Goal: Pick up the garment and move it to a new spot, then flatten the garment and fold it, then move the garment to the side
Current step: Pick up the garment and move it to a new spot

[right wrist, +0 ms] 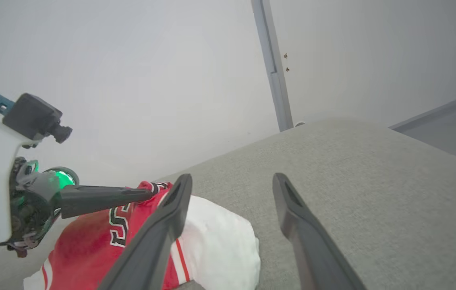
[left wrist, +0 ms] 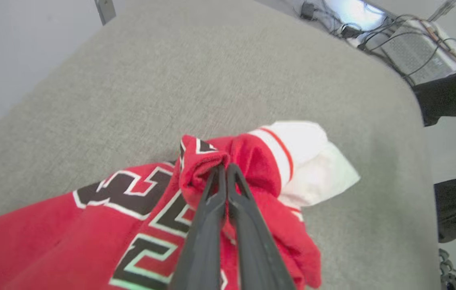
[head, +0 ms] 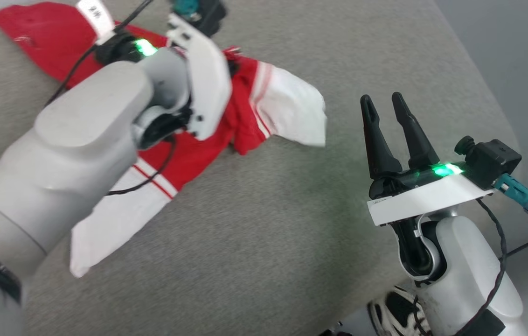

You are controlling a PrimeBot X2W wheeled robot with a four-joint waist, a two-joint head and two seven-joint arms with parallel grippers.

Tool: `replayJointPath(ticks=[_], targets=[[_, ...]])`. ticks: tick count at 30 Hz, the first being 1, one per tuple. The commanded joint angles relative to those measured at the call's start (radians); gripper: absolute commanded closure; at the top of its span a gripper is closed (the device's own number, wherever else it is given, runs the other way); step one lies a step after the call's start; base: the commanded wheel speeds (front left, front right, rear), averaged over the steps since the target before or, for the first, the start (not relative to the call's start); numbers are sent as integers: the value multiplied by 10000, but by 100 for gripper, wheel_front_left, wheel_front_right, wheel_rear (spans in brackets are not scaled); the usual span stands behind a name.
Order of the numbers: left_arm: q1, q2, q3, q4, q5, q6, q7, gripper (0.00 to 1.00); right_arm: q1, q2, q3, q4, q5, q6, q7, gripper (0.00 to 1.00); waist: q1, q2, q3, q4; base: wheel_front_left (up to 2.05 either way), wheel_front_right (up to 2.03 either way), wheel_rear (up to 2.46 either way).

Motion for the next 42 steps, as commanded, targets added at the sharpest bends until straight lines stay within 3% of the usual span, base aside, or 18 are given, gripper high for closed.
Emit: replayJointPath(ticks=[1,10,17,18,19,20,21,22,33,38,42], targets=[[132,141,-51,217,109,-16,159,100,88,35,45,-82,134,1,-50,0,0,0,313,-467,0,0,0],[891,713,-310,509,947,-16,2235,100,244,36,-15,-241,568,1,-50,0,0,0,793,-764,0,0,0],[865,868,-366,357,1056,-2,2342,100,-24,35,68,-276,695,1,-51,0,0,0,943,-776,0,0,0],[803,878,-349,318,1018,-1,2217,95,-55,34,99,-246,698,1,-51,0,0,0,901,-771,0,0,0],[727,837,-324,250,968,2,2058,66,-43,24,73,-213,647,1,-51,0,0,0,838,-699,0,0,0],[651,791,-298,148,1011,2,1919,45,-38,24,65,-177,574,1,-51,0,0,0,771,-606,0,0,0],[563,757,-280,32,1067,2,1764,11,-47,28,58,-152,511,1,-51,0,0,0,696,-499,0,0,0],[418,716,-243,-23,959,2,1527,0,-63,26,24,-126,436,1,-51,0,0,0,612,-378,0,0,0],[20,99,-159,-762,-38,2,-579,0,-42,16,-341,301,-903,1,-51,0,0,0,-604,1143,0,0,0],[718,131,-106,-995,-860,2,-2136,0,177,7,-596,655,-1758,1,-51,0,0,0,-1257,1981,0,0,0],[2105,385,-24,-673,-1577,2,-3657,0,473,-358,-775,984,-2212,1,-51,0,0,0,-1865,2851,0,0,0]])
